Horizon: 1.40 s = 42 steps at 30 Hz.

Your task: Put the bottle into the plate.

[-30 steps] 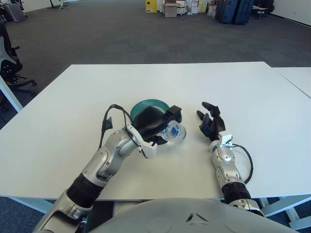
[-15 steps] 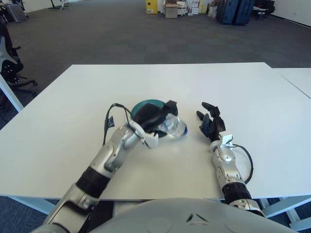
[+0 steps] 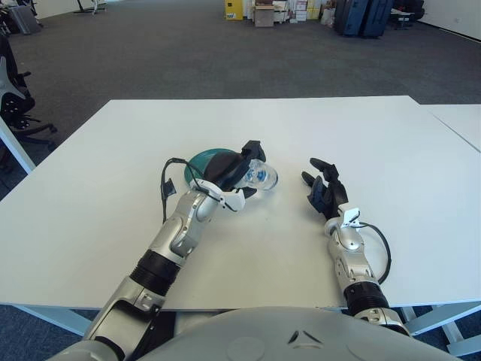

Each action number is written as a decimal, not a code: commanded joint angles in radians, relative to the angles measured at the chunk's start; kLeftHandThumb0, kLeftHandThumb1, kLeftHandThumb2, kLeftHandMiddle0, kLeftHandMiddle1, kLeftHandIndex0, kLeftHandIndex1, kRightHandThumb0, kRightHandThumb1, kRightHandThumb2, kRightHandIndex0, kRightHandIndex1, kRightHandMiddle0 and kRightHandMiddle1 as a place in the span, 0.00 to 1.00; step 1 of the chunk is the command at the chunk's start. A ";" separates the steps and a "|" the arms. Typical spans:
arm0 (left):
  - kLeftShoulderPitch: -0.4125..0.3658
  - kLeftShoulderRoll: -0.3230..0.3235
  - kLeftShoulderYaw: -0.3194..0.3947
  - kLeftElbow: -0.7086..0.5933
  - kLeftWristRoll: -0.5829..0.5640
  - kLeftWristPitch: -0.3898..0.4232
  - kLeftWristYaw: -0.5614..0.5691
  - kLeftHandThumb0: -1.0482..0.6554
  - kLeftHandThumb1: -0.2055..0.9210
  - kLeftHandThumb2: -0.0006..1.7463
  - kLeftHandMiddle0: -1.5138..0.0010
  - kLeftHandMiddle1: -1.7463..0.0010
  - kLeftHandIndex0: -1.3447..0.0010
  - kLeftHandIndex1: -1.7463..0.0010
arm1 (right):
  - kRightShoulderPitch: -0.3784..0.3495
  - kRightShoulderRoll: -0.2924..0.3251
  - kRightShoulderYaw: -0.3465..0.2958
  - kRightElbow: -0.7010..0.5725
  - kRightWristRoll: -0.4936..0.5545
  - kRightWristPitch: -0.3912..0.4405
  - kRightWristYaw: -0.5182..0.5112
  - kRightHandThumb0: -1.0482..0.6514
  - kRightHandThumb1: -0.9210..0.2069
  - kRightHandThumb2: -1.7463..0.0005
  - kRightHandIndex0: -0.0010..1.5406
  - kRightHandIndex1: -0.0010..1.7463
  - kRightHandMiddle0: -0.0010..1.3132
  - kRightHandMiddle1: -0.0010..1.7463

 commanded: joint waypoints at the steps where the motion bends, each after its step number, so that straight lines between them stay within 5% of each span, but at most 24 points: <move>1: -0.068 0.000 0.036 0.034 -0.029 0.018 0.023 0.33 0.46 0.76 0.23 0.00 0.54 0.00 | 0.050 -0.002 -0.007 0.071 0.009 0.050 0.000 0.07 0.00 0.45 0.36 0.01 0.00 0.46; 42: -0.130 -0.016 0.070 0.152 -0.159 -0.011 0.080 0.35 0.50 0.72 0.26 0.00 0.57 0.00 | 0.025 -0.005 -0.007 0.128 0.006 0.032 0.004 0.08 0.00 0.44 0.35 0.01 0.00 0.45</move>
